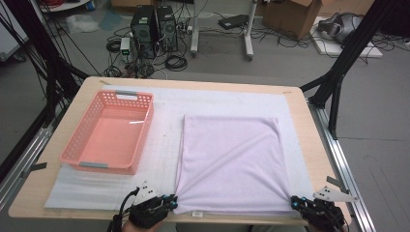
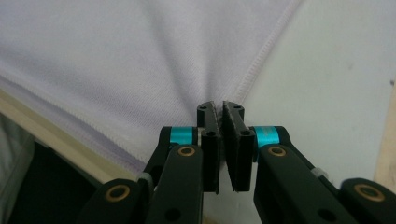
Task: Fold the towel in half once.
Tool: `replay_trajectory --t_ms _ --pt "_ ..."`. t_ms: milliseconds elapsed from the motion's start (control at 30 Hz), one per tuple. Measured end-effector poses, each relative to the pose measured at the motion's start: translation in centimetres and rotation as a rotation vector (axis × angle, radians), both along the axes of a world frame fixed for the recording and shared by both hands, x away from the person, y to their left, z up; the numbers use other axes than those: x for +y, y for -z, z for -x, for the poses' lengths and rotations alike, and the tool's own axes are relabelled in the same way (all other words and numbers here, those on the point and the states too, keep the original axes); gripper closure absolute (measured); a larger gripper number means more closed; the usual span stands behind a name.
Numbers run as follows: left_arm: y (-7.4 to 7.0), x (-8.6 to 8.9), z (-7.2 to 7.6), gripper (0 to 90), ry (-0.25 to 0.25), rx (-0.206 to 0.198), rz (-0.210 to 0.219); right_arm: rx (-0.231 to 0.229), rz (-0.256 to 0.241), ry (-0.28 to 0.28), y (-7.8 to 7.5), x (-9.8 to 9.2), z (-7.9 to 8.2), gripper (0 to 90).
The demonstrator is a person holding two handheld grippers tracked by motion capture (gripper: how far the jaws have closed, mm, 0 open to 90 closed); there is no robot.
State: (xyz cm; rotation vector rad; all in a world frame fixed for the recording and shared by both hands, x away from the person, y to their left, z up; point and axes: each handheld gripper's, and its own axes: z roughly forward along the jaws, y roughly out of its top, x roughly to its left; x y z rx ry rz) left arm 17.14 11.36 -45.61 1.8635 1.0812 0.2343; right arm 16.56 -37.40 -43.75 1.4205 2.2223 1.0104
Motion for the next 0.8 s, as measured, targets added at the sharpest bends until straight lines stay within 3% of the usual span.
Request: replay_trajectory --t_ms 33,133,200,300,367,533,633,800 --pt "0.0 0.0 0.0 65.0 0.001 -0.012 0.002 -0.013 -0.002 0.001 0.0 0.0 0.2 68.6" --pt "-0.4 0.2 -0.4 57.2 -0.005 -0.065 0.025 -0.056 -0.026 -0.014 -0.5 0.1 0.6 67.0" --pt "-0.7 0.3 -0.8 56.3 -0.006 -0.081 0.054 -0.065 -0.033 -0.017 -0.8 0.2 0.8 69.2" --pt "-1.2 0.3 -2.1 57.0 0.003 -0.093 0.085 -0.044 -0.030 -0.053 -0.5 0.6 1.2 71.1" --pt "-1.7 0.2 -3.7 57.5 -0.003 -0.111 0.078 -0.037 -0.018 -0.068 -0.1 0.8 1.2 71.3" --pt "-2.2 -0.5 -8.4 60.4 -0.027 -0.082 0.069 -0.048 -0.026 -0.056 -0.2 1.0 0.8 68.0" --pt "-2.0 -0.9 -11.0 60.6 -0.038 -0.042 0.066 -0.048 -0.019 -0.067 -0.1 1.2 0.7 67.0" --pt "-1.4 -1.7 -13.3 58.8 -0.067 0.007 0.046 -0.055 -0.025 -0.056 -0.2 1.1 0.5 65.9"
